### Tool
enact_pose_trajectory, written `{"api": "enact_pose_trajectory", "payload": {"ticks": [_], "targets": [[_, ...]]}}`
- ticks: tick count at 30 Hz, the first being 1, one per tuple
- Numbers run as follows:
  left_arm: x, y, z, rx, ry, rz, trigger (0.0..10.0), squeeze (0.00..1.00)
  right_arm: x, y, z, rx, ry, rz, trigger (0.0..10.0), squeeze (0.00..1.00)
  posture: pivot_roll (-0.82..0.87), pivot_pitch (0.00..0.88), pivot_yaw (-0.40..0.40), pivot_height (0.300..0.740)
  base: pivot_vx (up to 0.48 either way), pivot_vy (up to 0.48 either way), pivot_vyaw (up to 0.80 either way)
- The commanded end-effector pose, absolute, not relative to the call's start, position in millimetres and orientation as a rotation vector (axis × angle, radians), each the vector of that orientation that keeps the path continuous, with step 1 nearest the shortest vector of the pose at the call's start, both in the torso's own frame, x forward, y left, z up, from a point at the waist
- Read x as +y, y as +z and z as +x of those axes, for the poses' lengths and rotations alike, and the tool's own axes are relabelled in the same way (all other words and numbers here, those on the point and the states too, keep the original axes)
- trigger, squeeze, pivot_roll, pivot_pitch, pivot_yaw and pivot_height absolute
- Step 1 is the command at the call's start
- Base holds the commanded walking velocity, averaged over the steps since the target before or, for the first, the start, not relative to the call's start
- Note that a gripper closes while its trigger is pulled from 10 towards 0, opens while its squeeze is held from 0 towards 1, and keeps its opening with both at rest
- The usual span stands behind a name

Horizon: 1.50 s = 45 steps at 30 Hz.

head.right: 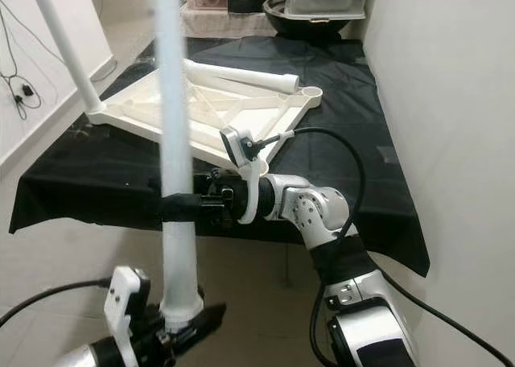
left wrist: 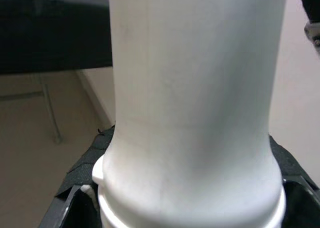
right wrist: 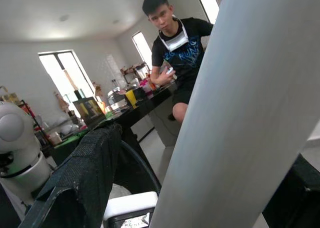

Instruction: Building children table

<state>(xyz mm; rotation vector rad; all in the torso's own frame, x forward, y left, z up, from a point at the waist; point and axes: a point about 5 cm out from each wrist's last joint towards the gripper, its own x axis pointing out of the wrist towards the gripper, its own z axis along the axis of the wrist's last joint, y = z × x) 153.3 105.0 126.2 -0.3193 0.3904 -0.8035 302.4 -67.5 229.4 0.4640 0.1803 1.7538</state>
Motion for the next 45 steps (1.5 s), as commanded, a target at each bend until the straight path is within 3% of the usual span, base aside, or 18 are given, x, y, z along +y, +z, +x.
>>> {"api": "enact_pose_trajectory", "payload": {"ticks": [1, 11, 16, 34, 45], "targets": [[110.9, 123.0, 150.0, 0.422, -0.802, -0.264, 10.0, 0.0, -60.4, 229.8, 299.7, 0.214, 1.781, 0.451, 10.0, 0.0, 0.02, 0.102, 0.048, 0.74, 0.0, 0.0, 0.0], [139.7, 122.8, 166.4, 0.412, -0.748, -0.079, 10.0, 0.0, -52.1, 223.5, 297.7, 0.261, 1.761, 0.473, 10.0, 0.0, 0.03, 0.102, 0.045, 0.74, 0.0, 0.0, 0.0], [141.7, 127.5, 175.2, 0.379, -0.753, -0.055, 10.0, 0.0, -49.1, 222.9, 296.3, 0.263, 1.762, 0.486, 10.0, 0.0, 0.03, 0.094, 0.044, 0.74, 0.0, 0.0, 0.0], [126.8, 133.2, 173.2, 0.329, -0.825, -0.233, 10.0, 0.0, -45.5, 223.7, 291.0, 0.27, 1.787, 0.551, 10.0, 0.0, 0.02, 0.082, 0.046, 0.74, 0.0, 0.0, 0.0], [124.0, 130.1, 166.8, 0.353, -0.851, -0.253, 10.0, 0.0, -45.7, 221.2, 289.0, 0.293, 1.805, 0.551, 10.0, 0.0, 0.02, 0.077, 0.046, 0.74, 0.0, 0.0, 0.0]]}}
